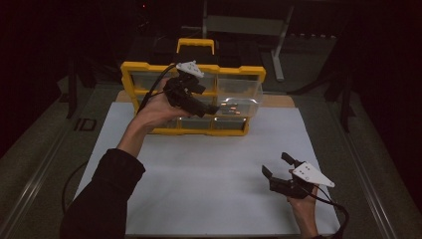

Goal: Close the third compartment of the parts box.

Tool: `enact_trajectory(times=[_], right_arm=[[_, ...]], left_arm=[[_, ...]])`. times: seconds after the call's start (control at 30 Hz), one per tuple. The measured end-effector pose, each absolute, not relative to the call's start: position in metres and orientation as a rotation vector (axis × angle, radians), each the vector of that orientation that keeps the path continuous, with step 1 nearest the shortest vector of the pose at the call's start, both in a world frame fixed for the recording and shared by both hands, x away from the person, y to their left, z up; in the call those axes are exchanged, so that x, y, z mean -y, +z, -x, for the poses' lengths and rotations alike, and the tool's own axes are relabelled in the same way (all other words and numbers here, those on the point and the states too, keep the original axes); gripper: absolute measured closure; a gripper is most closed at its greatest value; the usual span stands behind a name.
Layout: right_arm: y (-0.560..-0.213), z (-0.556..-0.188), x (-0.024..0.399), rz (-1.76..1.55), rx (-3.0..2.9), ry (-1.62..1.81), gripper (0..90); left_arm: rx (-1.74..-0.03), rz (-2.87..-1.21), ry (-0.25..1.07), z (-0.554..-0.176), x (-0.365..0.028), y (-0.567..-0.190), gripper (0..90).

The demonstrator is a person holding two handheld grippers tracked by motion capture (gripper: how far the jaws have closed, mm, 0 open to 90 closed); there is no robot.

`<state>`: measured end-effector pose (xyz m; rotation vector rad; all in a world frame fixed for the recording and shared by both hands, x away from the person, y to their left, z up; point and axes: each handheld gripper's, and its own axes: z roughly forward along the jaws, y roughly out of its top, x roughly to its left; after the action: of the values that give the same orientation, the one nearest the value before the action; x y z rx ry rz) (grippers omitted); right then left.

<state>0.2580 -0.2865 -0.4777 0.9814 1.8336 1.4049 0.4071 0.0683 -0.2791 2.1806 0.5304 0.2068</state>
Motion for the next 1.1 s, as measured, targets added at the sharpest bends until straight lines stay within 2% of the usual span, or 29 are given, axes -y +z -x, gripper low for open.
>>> enact_trajectory(times=[0.27,0.57,0.87,1.1], right_arm=[[-0.478,-0.258,0.286,-0.981,-1.836,1.405,14.3],[-0.478,-0.258,0.286,-0.982,-1.834,1.405,14.3],[-0.477,-0.257,0.287,-0.982,-1.832,1.405,14.3],[-0.477,-0.257,0.287,-0.981,-1.832,1.405,14.3]], left_arm=[[-0.509,-2.207,0.197,-0.403,-0.067,-0.288,17.1],[-0.464,-2.225,0.172,-0.397,-0.066,-0.296,23.9],[-0.406,-2.215,0.153,-0.389,-0.062,-0.295,37.9],[-0.399,-2.176,0.149,-0.388,-0.063,-0.292,53.5]])
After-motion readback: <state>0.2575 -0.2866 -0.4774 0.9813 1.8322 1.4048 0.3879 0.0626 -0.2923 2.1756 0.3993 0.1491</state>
